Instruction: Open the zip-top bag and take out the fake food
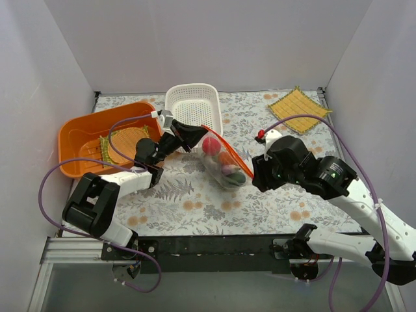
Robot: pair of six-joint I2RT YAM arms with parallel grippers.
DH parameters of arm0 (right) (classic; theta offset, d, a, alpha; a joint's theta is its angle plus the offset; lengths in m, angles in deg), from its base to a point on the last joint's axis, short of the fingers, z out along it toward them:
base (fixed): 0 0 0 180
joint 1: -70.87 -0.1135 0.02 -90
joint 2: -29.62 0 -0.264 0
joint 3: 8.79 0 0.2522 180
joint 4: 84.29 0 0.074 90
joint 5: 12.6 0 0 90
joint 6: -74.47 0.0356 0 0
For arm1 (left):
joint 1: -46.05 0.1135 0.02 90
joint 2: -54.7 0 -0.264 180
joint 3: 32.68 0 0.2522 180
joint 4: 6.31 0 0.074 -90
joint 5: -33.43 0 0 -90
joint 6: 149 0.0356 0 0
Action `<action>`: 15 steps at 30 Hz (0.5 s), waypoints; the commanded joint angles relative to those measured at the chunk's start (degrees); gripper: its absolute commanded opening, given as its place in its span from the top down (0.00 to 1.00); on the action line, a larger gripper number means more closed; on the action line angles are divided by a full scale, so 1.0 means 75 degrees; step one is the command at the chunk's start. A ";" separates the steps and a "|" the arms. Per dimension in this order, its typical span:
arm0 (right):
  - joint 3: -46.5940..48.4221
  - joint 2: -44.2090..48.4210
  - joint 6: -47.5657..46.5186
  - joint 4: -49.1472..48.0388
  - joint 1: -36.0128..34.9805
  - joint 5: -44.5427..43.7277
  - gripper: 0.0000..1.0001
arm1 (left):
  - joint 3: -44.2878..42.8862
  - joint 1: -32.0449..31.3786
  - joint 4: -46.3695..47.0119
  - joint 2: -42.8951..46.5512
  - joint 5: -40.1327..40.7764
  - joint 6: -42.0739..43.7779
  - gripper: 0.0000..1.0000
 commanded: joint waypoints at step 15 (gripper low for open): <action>0.0401 -0.1892 -0.0509 -0.2952 0.0393 0.0437 0.65 | 0.0362 0.0012 0.1146 0.0319 -0.1405 -0.0178 1.00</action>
